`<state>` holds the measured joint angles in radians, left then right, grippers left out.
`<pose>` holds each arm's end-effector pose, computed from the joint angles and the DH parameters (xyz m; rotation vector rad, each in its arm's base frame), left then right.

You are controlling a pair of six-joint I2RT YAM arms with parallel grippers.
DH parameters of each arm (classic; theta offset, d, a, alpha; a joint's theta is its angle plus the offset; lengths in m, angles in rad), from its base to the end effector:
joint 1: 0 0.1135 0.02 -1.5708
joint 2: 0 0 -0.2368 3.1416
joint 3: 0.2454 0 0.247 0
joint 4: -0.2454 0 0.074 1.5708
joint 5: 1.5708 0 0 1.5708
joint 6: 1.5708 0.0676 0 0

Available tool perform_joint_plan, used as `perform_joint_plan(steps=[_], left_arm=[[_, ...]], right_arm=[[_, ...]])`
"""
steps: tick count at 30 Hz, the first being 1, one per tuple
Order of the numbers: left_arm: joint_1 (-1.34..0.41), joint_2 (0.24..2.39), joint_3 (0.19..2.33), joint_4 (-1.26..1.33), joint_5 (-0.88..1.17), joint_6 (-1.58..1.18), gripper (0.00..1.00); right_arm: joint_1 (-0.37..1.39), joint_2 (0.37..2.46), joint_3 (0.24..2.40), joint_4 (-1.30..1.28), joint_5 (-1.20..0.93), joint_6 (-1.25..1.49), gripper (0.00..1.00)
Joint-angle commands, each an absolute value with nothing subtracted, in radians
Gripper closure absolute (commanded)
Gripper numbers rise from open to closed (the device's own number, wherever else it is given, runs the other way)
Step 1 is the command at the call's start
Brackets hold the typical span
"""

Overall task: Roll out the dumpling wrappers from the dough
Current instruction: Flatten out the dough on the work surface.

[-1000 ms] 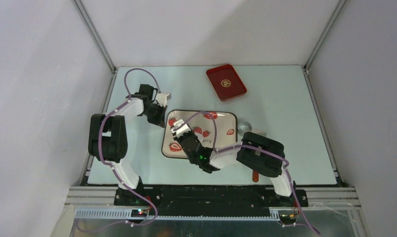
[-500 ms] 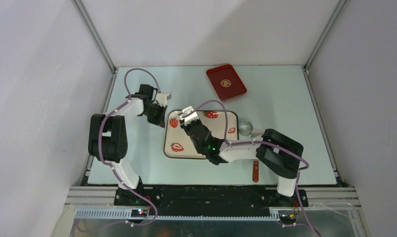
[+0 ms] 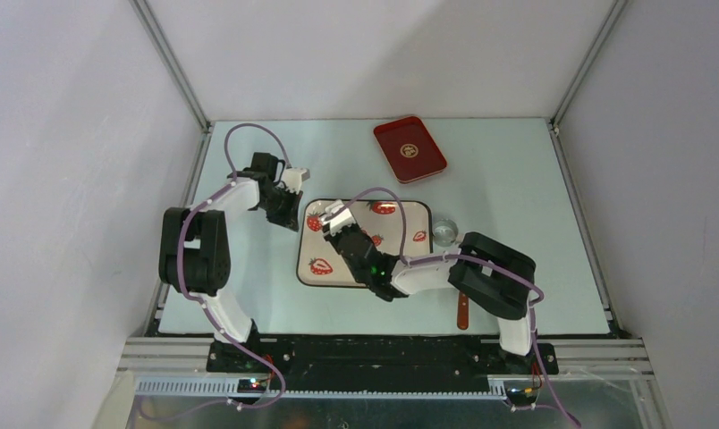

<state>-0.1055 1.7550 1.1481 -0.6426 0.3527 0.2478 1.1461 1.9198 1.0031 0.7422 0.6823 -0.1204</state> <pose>0.3335 -0.0588 0.1285 0.5639 2.7051 -0.4592 0.2115 0.3641 0.1604 -0.5758 1.6088 0.1676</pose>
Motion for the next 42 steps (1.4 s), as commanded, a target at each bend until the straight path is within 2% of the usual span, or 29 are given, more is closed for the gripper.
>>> perform_joint_plan(steps=[1, 29, 42], left_arm=[[-0.111, 1.712, 1.145, -0.643, 0.378, 0.274, 1.00], [-0.111, 1.705, 1.144, -0.646, 0.390, 0.273, 1.00], [-0.111, 1.705, 1.145, -0.647, 0.392, 0.273, 1.00]], right_arm=[[1.103, 1.930, 1.009, 0.707, 0.680, -0.078, 1.00], [1.053, 1.927, 1.008, 0.669, 0.669, -0.066, 1.00], [1.080, 1.953, 0.962, 0.821, 0.685, -0.196, 1.00]])
